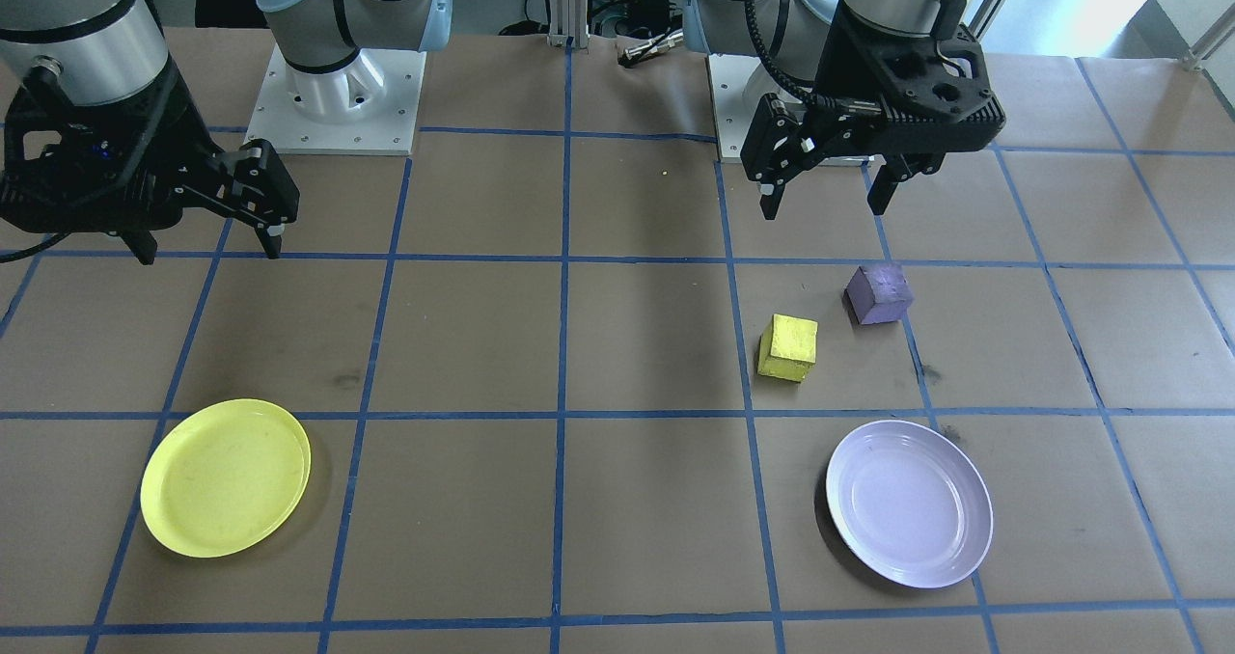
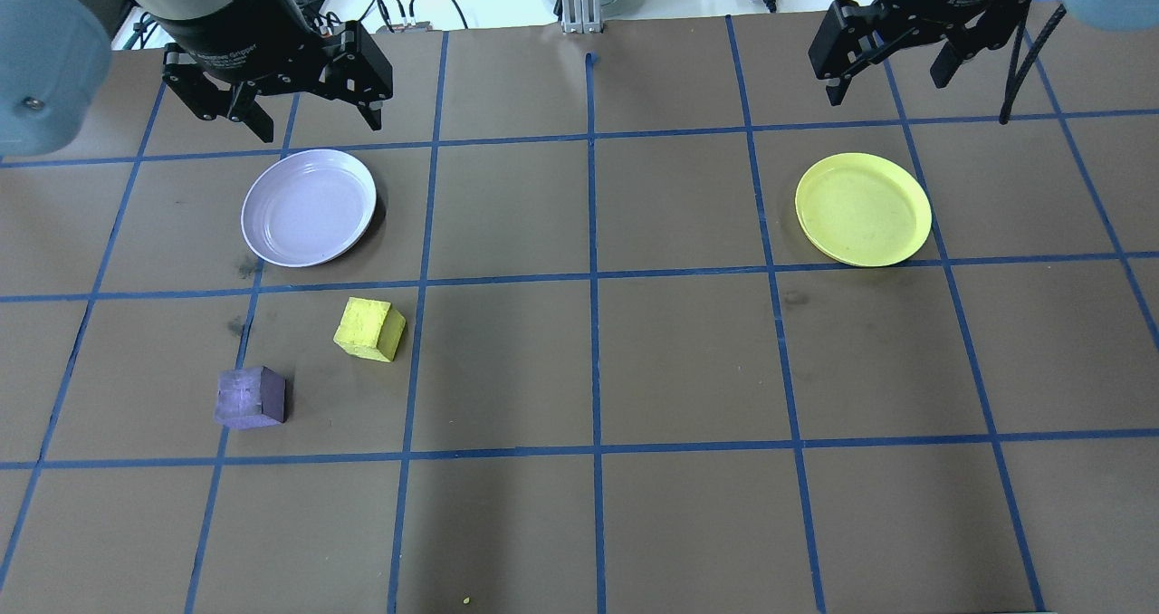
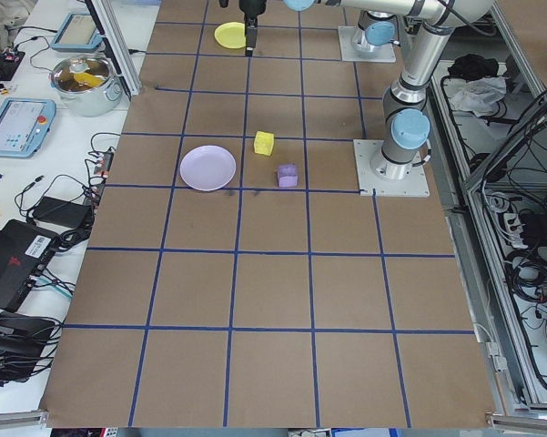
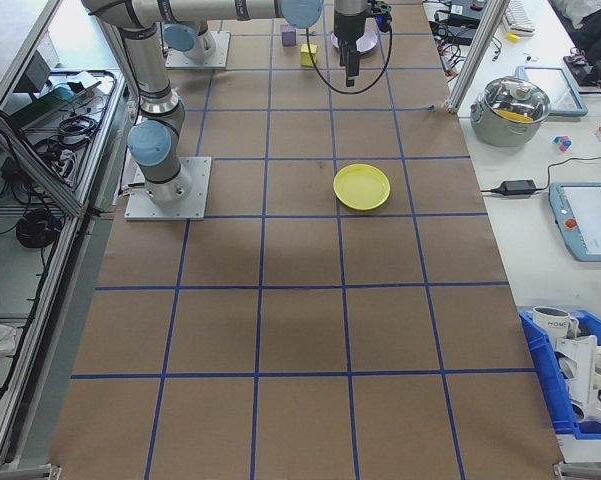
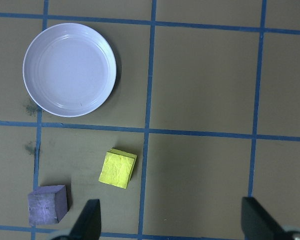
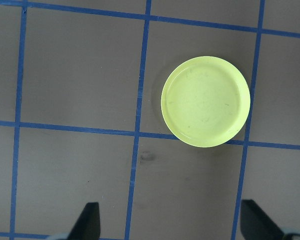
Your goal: Sort blocks by color into plates
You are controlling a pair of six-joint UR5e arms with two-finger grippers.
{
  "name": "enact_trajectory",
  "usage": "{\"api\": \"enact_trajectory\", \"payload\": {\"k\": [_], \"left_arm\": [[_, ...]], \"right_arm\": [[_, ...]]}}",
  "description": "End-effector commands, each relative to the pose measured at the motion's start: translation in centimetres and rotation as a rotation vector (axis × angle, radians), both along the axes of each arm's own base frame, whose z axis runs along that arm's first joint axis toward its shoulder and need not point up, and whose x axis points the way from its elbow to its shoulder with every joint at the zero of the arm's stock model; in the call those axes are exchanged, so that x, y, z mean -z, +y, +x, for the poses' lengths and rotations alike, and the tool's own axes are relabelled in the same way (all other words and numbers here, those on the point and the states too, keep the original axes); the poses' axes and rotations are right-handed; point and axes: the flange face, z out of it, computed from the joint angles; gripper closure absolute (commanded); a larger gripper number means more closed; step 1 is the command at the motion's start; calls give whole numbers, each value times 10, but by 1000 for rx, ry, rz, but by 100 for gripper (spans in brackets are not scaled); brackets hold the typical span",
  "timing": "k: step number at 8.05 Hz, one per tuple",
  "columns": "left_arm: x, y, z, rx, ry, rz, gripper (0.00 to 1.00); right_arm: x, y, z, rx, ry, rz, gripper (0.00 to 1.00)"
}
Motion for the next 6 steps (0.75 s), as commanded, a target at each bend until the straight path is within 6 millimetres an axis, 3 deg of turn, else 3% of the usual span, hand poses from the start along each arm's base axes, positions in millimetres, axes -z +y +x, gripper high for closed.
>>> {"api": "enact_trajectory", "payload": {"k": [1,2,4,6], "left_arm": [[8,1,2,3,-13,17,0],[13,2,11,25,-21,26,0],[44,-6,81,-19,-82,100,0],[75,1,136,-71,-104,173,0]], "right_arm": [[-3,3,0,7,11,-1,0],[-3,3,0,1,8,-1,0],[-8,8,1,-1,-2,-2,0],[-7,8,1,0,1,-1,0]]}}
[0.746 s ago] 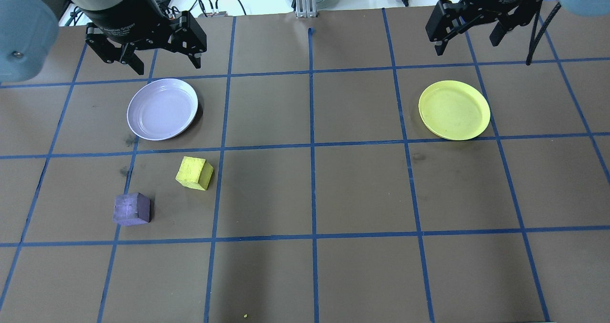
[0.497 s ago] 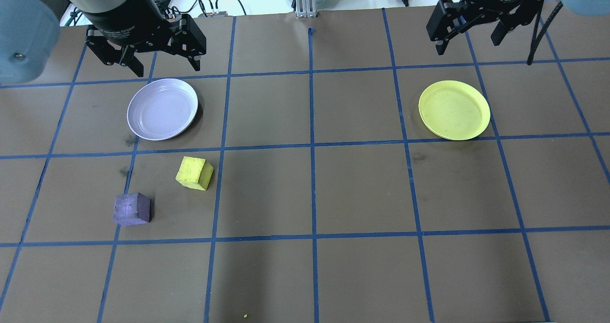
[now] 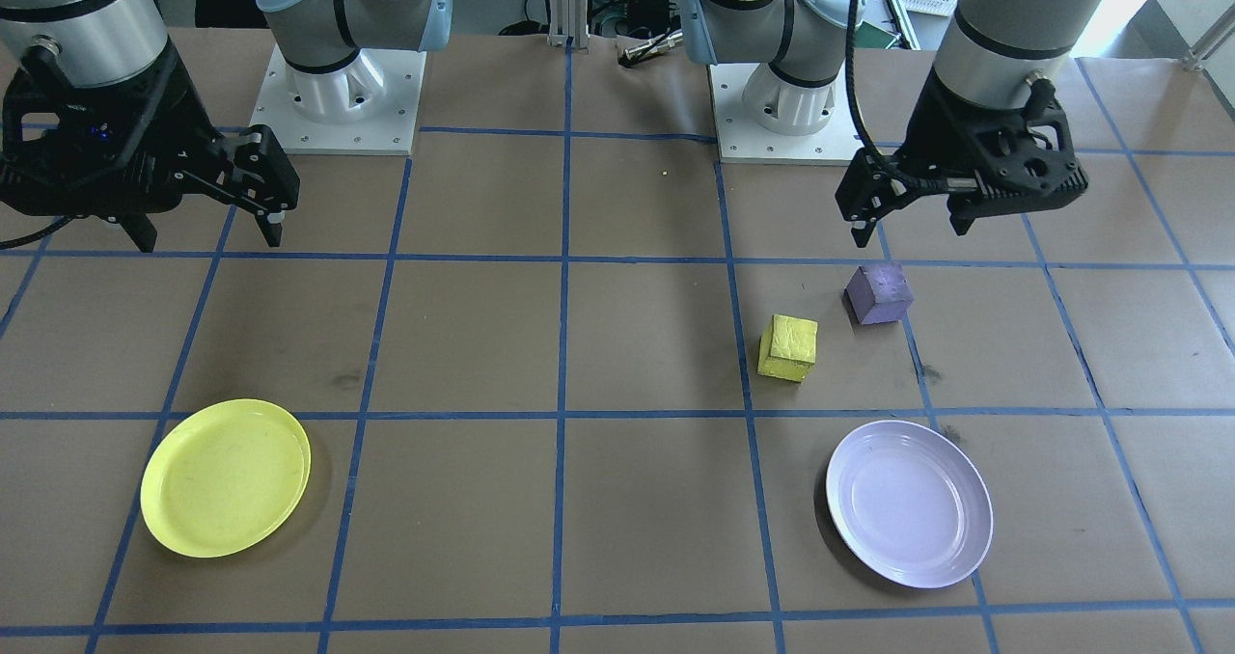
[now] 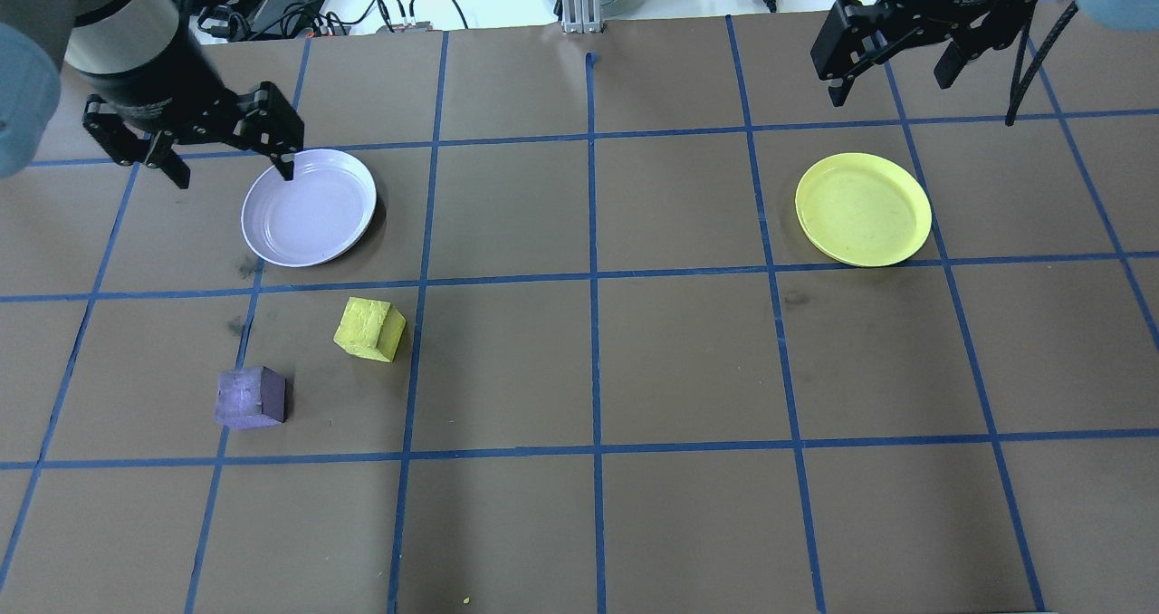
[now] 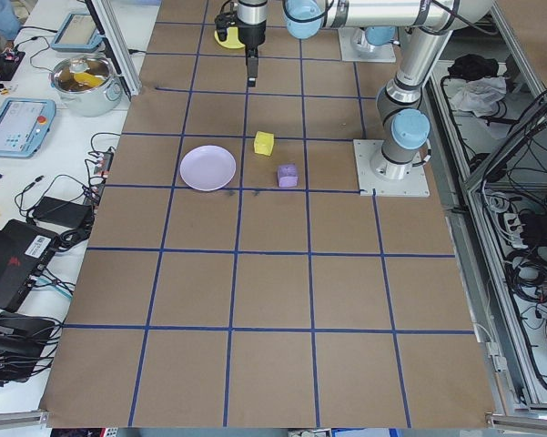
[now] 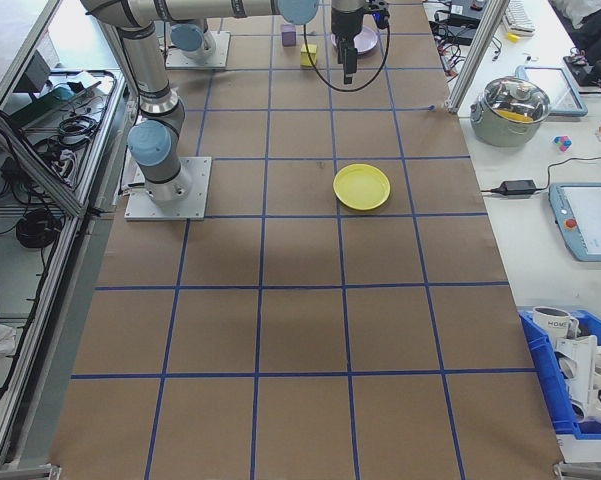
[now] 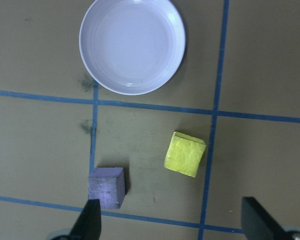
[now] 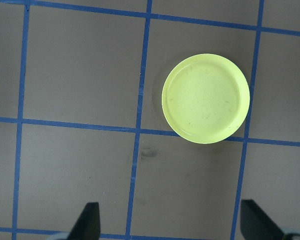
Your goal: Sort blocks by color into plates
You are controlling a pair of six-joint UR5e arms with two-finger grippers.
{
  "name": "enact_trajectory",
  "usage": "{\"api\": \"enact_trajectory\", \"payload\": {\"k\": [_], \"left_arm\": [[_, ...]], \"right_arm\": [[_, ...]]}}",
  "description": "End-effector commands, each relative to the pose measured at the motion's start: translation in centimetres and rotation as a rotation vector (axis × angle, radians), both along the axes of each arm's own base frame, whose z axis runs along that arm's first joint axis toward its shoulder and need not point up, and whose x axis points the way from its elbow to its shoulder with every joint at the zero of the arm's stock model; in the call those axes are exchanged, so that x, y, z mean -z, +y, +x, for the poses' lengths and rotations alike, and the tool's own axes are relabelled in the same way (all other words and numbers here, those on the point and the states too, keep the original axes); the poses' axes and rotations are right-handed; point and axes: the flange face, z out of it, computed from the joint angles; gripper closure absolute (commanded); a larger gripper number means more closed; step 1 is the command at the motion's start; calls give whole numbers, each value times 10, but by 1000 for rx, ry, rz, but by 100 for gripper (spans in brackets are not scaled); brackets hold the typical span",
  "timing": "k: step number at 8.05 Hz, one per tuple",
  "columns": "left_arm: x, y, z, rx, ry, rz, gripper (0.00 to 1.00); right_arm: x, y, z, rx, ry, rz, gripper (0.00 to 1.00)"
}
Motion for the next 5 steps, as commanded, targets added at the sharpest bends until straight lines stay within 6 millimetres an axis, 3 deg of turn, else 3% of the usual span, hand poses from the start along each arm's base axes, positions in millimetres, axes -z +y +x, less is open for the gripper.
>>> {"api": "enact_trajectory", "payload": {"k": [1,2,3,5], "left_arm": [[56,13,68,-82,3,108,0],[79,16,91,-121,5,105,0],[91,19,112,-152,0,102,0],[131,19,130,-185,37,180,0]], "right_arm": [[-2,1,0,1,-4,-3,0],[4,-3,1,-1,-6,4,0],[5,-3,0,-1,-5,7,0],[2,-1,0,2,-5,4,0]]}}
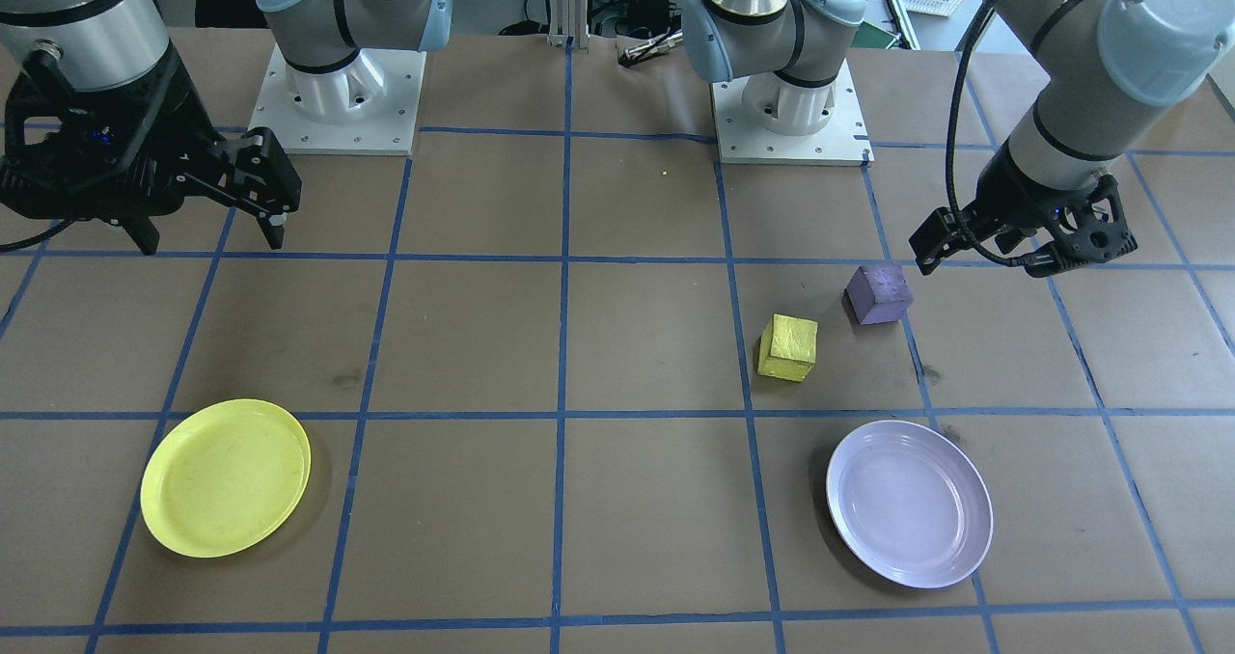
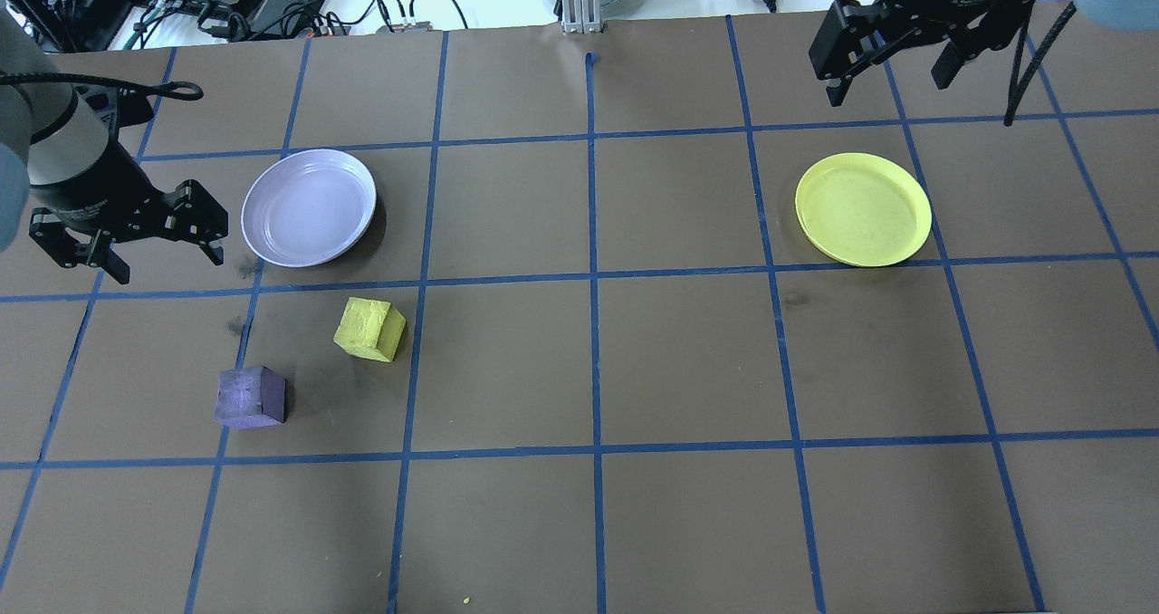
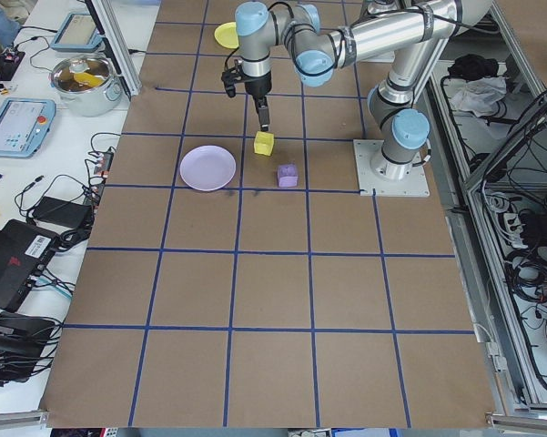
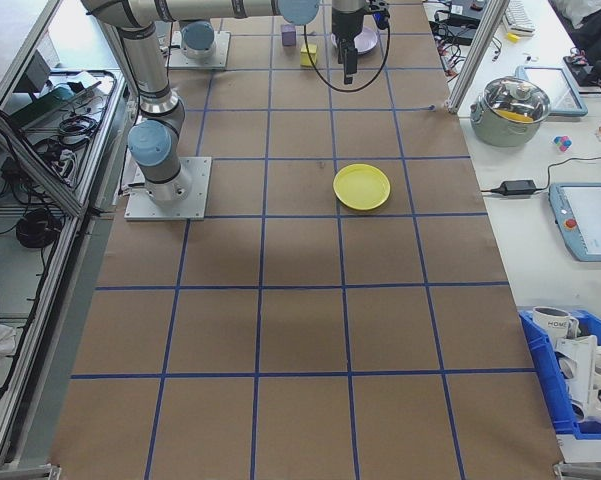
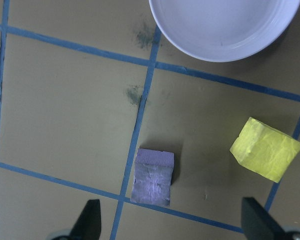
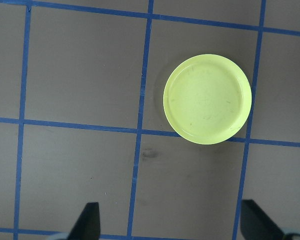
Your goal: Sort blocks by color into plates
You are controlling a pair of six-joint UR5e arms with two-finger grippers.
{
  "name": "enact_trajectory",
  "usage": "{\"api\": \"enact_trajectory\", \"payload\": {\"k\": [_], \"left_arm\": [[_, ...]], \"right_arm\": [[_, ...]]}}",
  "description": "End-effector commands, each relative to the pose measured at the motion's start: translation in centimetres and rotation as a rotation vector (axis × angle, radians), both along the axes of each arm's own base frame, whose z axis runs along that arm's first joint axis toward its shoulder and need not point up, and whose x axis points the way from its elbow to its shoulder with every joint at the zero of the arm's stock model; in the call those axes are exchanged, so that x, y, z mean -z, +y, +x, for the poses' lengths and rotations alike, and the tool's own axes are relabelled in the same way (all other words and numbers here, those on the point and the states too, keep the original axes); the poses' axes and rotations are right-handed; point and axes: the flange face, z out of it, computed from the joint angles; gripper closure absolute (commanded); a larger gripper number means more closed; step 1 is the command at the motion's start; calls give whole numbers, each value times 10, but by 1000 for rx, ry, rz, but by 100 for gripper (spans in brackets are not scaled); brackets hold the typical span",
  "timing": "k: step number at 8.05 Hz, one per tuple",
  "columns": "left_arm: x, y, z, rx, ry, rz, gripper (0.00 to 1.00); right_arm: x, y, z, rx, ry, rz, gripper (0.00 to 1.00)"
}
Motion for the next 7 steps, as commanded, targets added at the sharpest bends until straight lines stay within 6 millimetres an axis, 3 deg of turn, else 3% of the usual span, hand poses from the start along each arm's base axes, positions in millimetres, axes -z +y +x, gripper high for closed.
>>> {"api": "enact_trajectory", "payload": {"k": [1,4,5,7], "left_arm": [[62,11,16,-36,47,102,0],[127,39,3,-41,85,148,0],[148,37,5,-40,82,156,0],[168,28,9,-41,81,158,0]], "right_arm": [[2,-1,0,-3,1,3,0],[4,-4,-1,-3,4,3,0],[4,-4,-1,-1,2,1,0],[5,-4,-1,-4,10,3,0]]}}
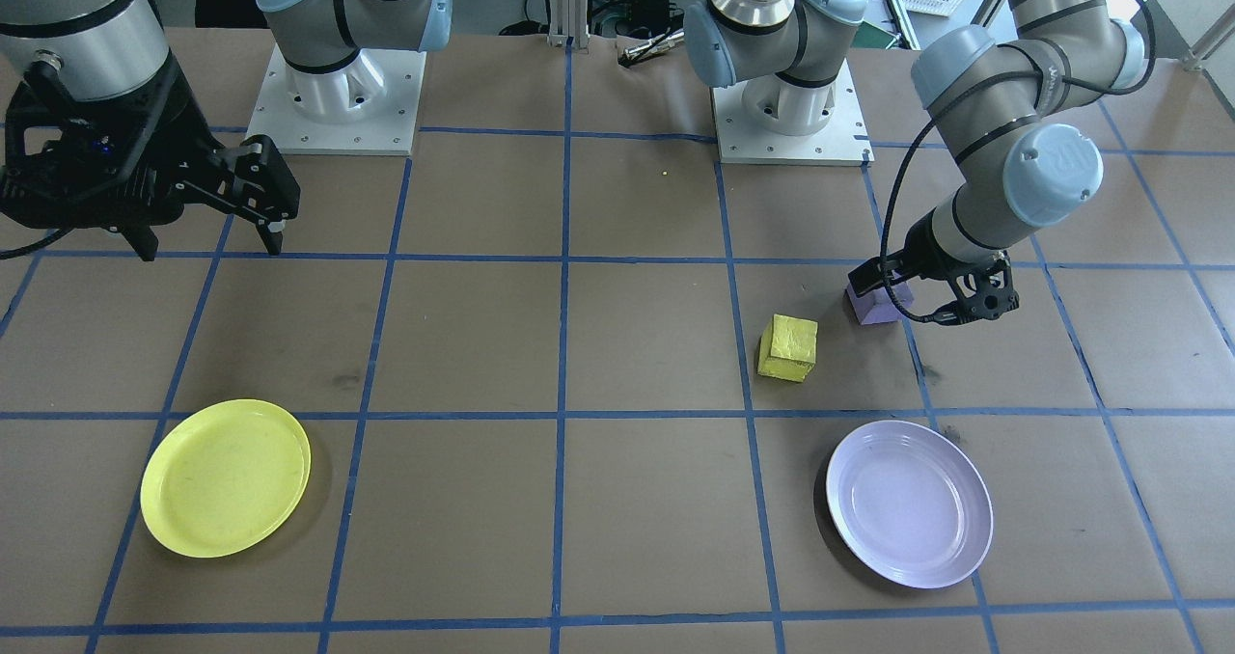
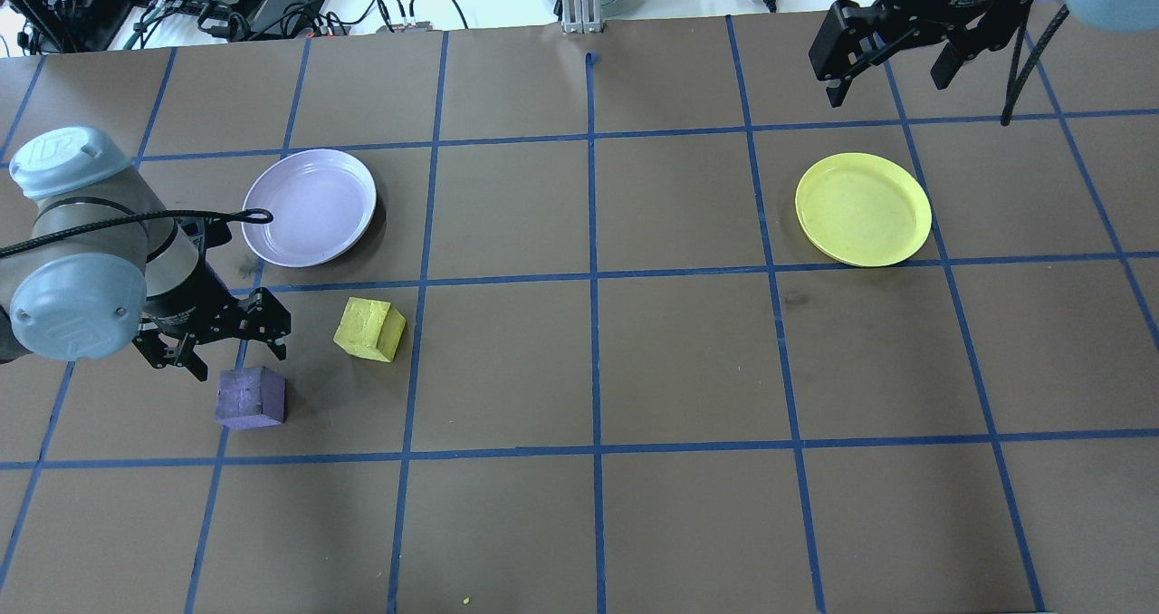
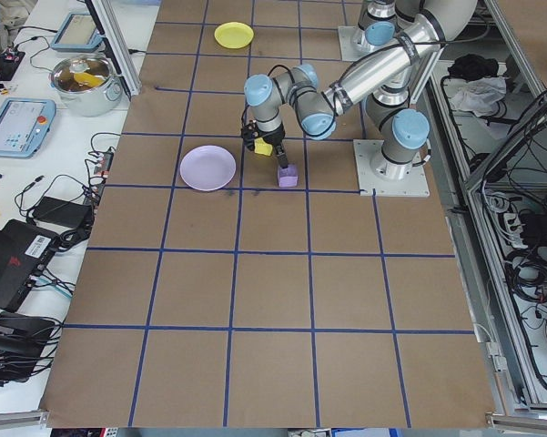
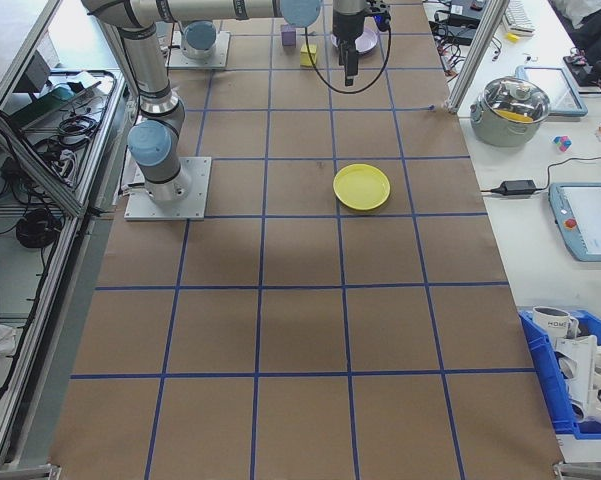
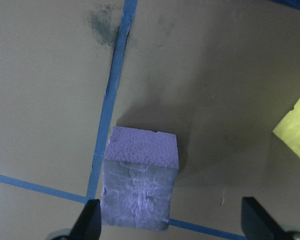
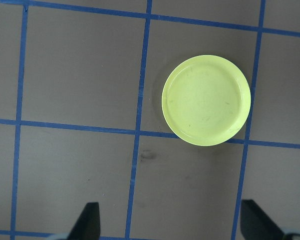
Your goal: Sort blocks by color into plates
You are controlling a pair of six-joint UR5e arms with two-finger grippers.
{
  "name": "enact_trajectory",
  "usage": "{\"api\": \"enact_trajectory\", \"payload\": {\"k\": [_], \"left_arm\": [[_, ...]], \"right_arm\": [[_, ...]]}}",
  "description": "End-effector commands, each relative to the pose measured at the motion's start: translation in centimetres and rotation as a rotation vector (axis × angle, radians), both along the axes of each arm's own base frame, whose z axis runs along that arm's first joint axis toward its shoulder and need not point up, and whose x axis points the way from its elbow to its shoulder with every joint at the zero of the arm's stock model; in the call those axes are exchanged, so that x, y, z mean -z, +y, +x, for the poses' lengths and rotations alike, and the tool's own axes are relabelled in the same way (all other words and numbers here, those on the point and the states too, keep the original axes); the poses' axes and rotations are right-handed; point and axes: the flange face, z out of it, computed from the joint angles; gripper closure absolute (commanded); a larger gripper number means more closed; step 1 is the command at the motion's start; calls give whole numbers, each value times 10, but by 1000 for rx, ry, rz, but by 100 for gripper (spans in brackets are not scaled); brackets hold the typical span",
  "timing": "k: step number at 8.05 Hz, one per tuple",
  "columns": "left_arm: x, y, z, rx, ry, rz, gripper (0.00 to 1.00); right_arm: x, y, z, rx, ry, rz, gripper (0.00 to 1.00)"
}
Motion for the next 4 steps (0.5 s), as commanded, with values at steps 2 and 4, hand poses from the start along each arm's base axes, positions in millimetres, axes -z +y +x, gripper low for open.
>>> {"api": "enact_trajectory", "payload": {"k": [2,4], "left_arm": [[23,-5,3,15,-1,6,0],[38,-6,5,36,11,42,0]], "right_arm": [[0,0,0,0,-1,-1,0],[-1,0,0,-1,1,-4,0]]}}
